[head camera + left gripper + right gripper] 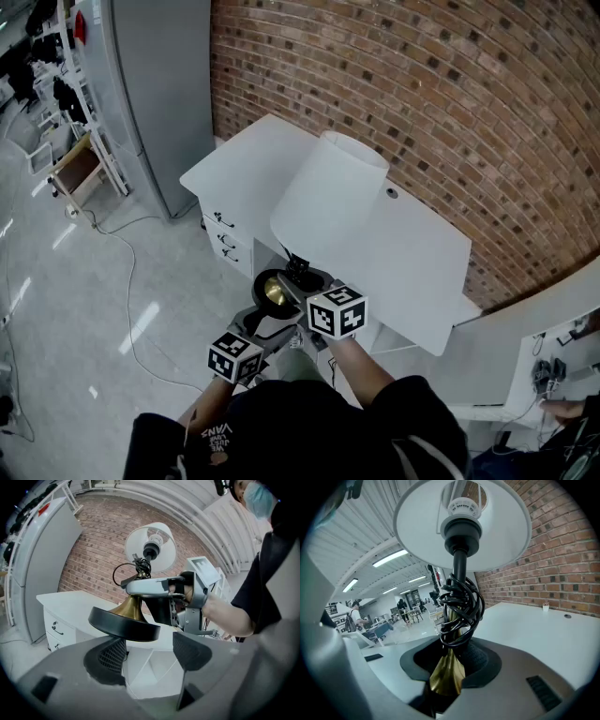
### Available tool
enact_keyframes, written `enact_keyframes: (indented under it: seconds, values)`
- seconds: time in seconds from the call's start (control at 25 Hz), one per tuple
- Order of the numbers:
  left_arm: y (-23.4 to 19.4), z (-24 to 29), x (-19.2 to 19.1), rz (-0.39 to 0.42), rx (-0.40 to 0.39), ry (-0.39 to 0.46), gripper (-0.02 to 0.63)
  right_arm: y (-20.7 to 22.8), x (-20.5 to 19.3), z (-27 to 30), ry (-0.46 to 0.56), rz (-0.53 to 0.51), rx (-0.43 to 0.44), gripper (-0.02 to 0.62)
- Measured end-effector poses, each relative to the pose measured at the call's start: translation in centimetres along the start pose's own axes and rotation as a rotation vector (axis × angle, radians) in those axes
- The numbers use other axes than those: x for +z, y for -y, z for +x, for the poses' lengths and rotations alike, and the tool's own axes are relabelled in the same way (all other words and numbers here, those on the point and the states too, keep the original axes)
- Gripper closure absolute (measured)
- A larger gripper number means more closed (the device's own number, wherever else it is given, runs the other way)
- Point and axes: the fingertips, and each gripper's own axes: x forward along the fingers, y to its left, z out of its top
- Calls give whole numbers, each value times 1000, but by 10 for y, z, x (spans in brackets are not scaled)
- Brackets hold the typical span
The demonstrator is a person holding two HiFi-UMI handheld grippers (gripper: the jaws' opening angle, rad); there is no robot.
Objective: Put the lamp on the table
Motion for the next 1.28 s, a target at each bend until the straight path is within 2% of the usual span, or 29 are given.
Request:
enact_keyframes:
  seconds: [0.36,0.56,0.96,1.28]
  values:
    - [-44,30,17,-10,25,8,305,33,18,38,-8,-26,25,476]
    - [-73,58,35,5,36,-11,339,66,40,63,0,-28,41,474]
    - [-131,128,76,30,76,-17,356,143,85,105,22,-27,71,476]
    - [-156,158,95,6,98,-14,364,176,101,127,24,-30,94,476]
